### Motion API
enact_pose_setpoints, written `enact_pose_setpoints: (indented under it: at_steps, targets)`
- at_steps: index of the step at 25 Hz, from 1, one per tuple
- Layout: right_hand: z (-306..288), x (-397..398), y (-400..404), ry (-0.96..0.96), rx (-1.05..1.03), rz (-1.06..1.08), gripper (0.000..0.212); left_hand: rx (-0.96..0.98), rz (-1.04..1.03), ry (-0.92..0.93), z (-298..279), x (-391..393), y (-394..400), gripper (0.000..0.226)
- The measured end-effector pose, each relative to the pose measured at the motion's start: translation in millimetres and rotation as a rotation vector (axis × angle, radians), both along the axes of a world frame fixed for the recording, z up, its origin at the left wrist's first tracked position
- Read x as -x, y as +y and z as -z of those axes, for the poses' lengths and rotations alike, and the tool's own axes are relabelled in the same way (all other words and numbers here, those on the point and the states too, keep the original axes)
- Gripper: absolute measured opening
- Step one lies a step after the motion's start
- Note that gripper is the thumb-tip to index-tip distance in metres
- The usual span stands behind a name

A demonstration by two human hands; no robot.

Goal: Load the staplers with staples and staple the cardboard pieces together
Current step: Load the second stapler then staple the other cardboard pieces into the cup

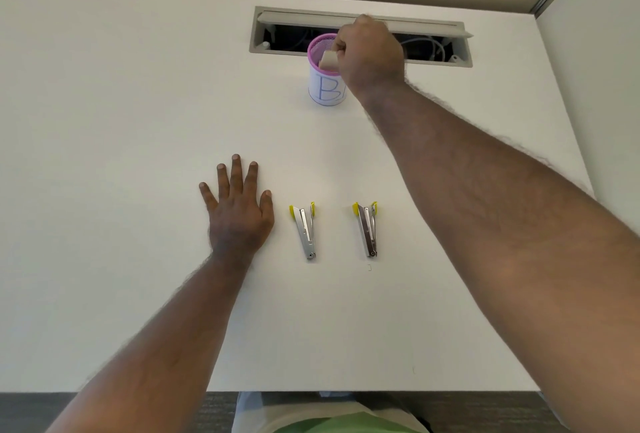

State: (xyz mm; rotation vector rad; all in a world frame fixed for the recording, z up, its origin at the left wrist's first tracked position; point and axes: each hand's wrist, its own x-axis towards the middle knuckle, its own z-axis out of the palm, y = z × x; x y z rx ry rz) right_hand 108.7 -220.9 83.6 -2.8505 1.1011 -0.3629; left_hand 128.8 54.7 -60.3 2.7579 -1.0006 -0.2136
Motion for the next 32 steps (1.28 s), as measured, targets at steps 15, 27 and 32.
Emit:
enact_pose_setpoints:
  at_steps: [15, 27, 32]
  targets:
    - [-2, 20, 2, 0.015, 0.043, -0.08, 0.032, 0.01, 0.002, -0.014, 5, -2, -1, 0.059]
    - [74, 227, 136, -0.099, -0.536, 0.246, 0.005, 0.019, 0.029, -0.007, 9, -4, 1, 0.06]
    - [102, 255, 187, 0.018, -0.679, 0.351, 0.016, 0.013, 0.024, -0.006, 9, -4, 0, 0.059]
